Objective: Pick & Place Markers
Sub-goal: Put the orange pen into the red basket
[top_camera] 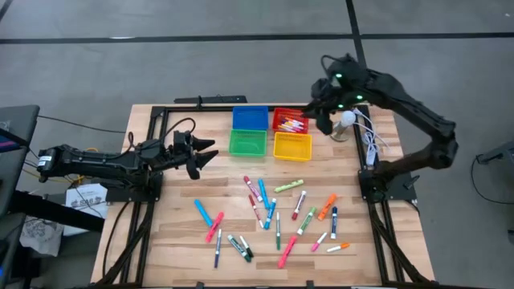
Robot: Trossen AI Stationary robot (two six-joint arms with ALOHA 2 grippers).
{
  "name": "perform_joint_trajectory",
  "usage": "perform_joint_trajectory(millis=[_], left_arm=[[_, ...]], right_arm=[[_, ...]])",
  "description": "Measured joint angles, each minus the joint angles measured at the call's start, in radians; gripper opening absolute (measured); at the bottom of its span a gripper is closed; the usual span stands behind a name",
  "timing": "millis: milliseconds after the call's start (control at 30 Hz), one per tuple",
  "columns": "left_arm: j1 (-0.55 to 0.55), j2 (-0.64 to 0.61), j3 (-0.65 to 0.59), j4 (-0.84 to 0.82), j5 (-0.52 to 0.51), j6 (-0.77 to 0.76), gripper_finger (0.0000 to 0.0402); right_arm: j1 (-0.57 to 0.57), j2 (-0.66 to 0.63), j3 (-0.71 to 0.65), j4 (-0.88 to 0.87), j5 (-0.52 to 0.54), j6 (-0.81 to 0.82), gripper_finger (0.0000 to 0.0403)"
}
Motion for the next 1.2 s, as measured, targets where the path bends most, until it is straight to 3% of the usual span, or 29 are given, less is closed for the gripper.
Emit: perform_joint_trajectory(millis=[233, 733, 1000, 1200], left_arm=[[0.0, 0.0, 0.0, 0.012, 0.1, 0.003, 0.0242], [0.0, 0.0, 0.0, 0.027, 0.105, 0.005, 0.0242], [-0.038, 0.018, 0.006, 0.026, 0.106, 0.0, 0.0242], [-0.092, 0.128, 0.1, 0.021, 0.106, 0.032, 0.0242]], right_arm=[[0.0, -0.168, -0.053, -0.035, -0.031, 0.006, 0.0082], [0.011, -0.632, -0.599, 0.314, -0.079, 0.31, 0.0082], [0.139, -0.704, -0.757, 0.455, -0.078, 0.39, 0.0082], [0.218, -0.703, -0.808, 0.551, -0.074, 0.401, 0.0082]])
